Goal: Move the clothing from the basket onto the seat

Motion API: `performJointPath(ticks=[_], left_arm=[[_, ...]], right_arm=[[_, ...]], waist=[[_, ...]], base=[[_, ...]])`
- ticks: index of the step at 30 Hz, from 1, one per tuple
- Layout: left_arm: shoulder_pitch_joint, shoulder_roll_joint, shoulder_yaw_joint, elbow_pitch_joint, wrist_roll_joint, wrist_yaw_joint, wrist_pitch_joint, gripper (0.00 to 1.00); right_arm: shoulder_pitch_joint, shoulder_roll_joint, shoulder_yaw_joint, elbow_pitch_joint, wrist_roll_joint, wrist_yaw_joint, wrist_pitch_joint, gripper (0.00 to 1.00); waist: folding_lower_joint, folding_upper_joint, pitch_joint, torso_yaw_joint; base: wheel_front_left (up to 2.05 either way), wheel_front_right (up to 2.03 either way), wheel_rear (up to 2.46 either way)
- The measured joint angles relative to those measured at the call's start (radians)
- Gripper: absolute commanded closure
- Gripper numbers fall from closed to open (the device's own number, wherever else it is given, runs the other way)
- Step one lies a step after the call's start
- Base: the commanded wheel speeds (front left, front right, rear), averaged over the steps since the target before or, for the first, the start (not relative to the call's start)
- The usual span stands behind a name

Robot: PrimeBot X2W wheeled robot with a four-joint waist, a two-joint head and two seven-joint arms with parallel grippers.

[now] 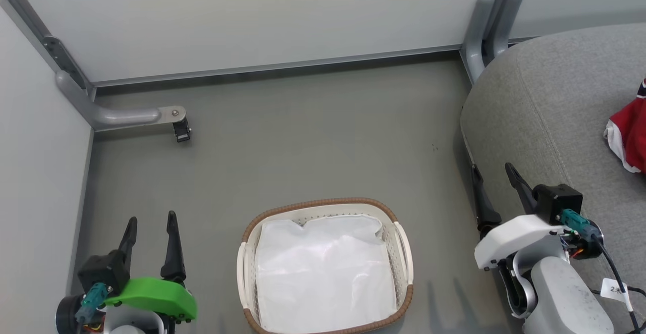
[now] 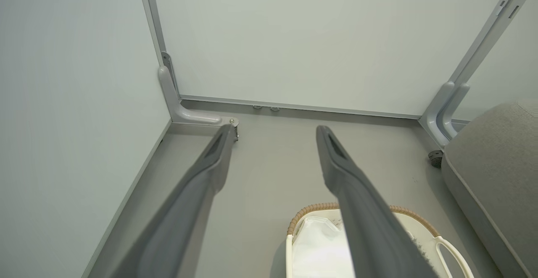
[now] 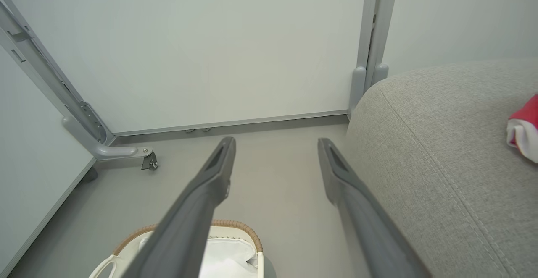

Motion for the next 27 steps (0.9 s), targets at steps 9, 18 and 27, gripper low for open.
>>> performJointPath(ticks=[9, 18, 27], left_arm=[[0.045, -0.008, -0.025, -0.011, -0.038, 0.000, 0.000, 1.00], [0.059, -0.016, -0.023, 0.026, -0.114, 0.000, 0.030, 1.00], [0.059, -0.016, -0.010, -0.001, -0.273, 0.000, 0.071, 1.00]], right_arm=[[0.047, 0.001, -0.001, -0.005, 0.007, 0.000, 0.000, 1.00], [0.083, 0.010, -0.013, 0.024, 0.087, 0.000, 0.033, 1.00], [0.094, 0.010, -0.026, -0.015, 0.248, 0.000, 0.071, 1.00]], waist=[[0.0000, 0.0000, -0.038, 0.012], [0.0000, 0.0000, -0.041, 0.013], [0.0000, 0.0000, -0.046, 0.014]], base=[[0.00, 0.00, 0.00], [0.00, 0.00, 0.00], [0.00, 0.00, 0.00]])
